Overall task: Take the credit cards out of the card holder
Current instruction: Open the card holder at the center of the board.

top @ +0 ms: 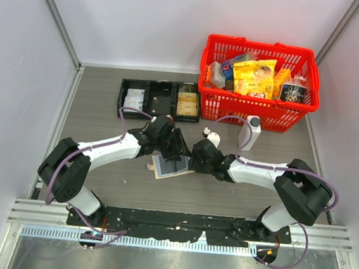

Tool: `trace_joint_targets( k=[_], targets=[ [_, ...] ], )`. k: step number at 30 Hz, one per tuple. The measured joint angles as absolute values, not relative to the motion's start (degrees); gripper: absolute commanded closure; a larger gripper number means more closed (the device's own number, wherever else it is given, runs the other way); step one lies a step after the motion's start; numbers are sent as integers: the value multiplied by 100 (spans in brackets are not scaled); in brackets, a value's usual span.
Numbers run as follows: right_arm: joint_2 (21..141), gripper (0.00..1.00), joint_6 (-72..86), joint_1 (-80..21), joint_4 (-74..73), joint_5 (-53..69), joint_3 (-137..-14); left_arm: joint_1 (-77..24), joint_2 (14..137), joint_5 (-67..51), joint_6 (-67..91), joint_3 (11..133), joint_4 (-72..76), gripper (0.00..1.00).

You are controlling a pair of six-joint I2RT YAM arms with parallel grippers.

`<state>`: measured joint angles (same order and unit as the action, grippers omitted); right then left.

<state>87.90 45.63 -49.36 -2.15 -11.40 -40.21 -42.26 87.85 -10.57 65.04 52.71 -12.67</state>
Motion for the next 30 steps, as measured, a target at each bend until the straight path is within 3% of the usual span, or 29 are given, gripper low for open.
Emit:
trace_joint_targets(
  k=[4, 10, 17, 20, 30],
  targets=[
    [8606, 43, 4628, -4939, -331, -1302, -3913, -4226, 8844, -1079, 6554, 5271, -1243, 46],
    [8103, 44, 4676, -4939, -722, -1708, -3791, -4226, 8864, -1007, 6499, 5290, -1293, 46],
    [7605, 56, 4355, -4939, -694, -1693, -3791, -4077, 8648, -749, 6119, 5319, -1673, 46],
    [7625, 62, 4171, -4939, -550, -1463, -3795, -4029, 8635, -672, 5955, 5315, -1848, 52],
    [8495, 72, 3894, -4939, 301, -609, -4077, -4010, 8635, -600, 5741, 4797, -1944, 58]
  ],
)
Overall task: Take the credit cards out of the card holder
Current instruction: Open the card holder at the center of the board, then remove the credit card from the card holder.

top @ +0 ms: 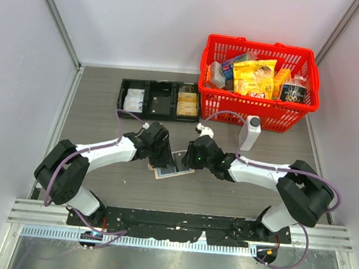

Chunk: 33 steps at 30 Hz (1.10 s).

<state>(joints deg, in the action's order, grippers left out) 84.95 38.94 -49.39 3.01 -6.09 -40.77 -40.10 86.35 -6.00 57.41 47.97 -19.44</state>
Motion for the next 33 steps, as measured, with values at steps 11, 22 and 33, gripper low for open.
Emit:
trace_joint_targets(
  k=[11, 22, 33],
  targets=[
    [9083, 74, 4025, -4939, 910, -266, -3924, -3795, 8604, -829, 5804, 4453, -1883, 58],
    [8936, 74, 4342, -4936, 1345, -263, -3564, -3736, 8521, -886, 5942, 4545, -1763, 54],
    [8936, 74, 4491, -4936, 1588, -248, -3439, -3736, 8954, -917, 5951, 4908, -1133, 55]
  ],
)
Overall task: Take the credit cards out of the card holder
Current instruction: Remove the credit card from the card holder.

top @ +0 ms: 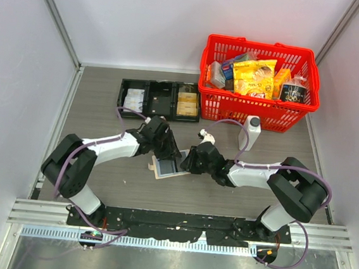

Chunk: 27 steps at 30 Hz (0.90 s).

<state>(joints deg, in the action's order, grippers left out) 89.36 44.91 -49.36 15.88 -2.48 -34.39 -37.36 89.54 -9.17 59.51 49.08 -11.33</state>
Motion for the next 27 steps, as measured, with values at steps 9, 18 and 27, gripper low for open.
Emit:
trace_joint_targets(
  k=[9, 18, 27],
  targets=[
    [8936, 74, 4525, -4936, 1645, -244, -3409, -3736, 9323, -856, 5953, 4925, -1046, 55],
    [8936, 74, 4556, -4934, 1675, -242, -3393, -3736, 9378, -821, 5953, 4788, -794, 56],
    [8934, 74, 4606, -4925, 1717, -204, -3371, -3706, 9358, -1013, 5990, 4510, -272, 58]
  ],
)
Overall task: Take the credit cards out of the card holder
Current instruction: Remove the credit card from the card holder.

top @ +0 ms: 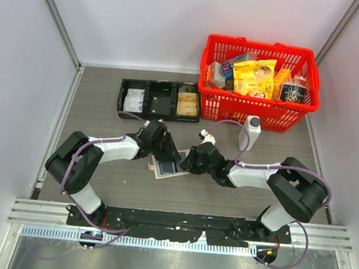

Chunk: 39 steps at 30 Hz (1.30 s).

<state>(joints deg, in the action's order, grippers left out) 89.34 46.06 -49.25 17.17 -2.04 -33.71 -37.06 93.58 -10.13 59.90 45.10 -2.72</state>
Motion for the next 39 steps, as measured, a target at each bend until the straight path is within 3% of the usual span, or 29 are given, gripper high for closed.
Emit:
trace_joint_targets(
  k=[21, 31, 39],
  targets=[
    [8897, 74, 4735, -4899, 1844, -73, -3308, -3667, 8833, -1212, 6167, 3992, 318, 69],
    [8897, 74, 4825, -4856, 1911, 34, -3277, -3656, 8844, -1212, 6217, 3778, 480, 100],
    [8860, 74, 4873, -4775, 1966, 132, -3225, -3660, 8923, -1299, 6228, 3715, 698, 100]
  ],
)
